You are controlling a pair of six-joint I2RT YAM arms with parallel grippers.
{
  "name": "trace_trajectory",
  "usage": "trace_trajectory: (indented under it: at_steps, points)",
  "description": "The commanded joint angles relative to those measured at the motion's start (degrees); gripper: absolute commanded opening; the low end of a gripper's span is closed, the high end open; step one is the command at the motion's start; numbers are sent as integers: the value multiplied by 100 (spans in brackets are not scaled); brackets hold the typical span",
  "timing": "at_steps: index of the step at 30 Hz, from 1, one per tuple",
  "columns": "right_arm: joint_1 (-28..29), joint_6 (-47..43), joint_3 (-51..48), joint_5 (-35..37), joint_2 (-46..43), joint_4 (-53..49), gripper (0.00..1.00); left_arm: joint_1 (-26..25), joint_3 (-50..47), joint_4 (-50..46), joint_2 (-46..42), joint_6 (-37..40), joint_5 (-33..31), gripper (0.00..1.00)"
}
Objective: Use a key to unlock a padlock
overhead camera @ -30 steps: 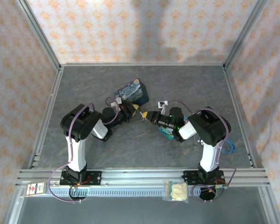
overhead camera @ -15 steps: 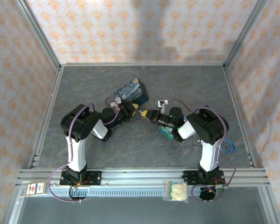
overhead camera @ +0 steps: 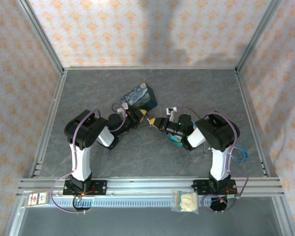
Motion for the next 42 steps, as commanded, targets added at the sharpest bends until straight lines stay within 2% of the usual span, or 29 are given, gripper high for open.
trace_trajectory:
  at_steps: [1,12,21,30,34,38,42]
  points:
    - [31,-13,39,29,-9,412,0,-79,84,329,-48,-152,-41,0]
    - [39,125,89,4,38,717,0,-170,82,475,24,-244,-94,0]
    - [30,333,495,92,460,1003,0,-350,-45,652,-150,-474,-63,0]
    - [-64,-60,759,-80,523,443,0,-456,-221,1365,-37,-1042,24,0]
    - [-107,-315,934,-128,625,126,0,-473,-280,1185,-178,-928,51,0]
    - [-121,128,1099,67,664,32,0,-495,-323,1050,-322,-845,-18,0]
    - [-52,1003,1098,283,712,486,0,-545,-297,1067,-360,-831,-110,0]
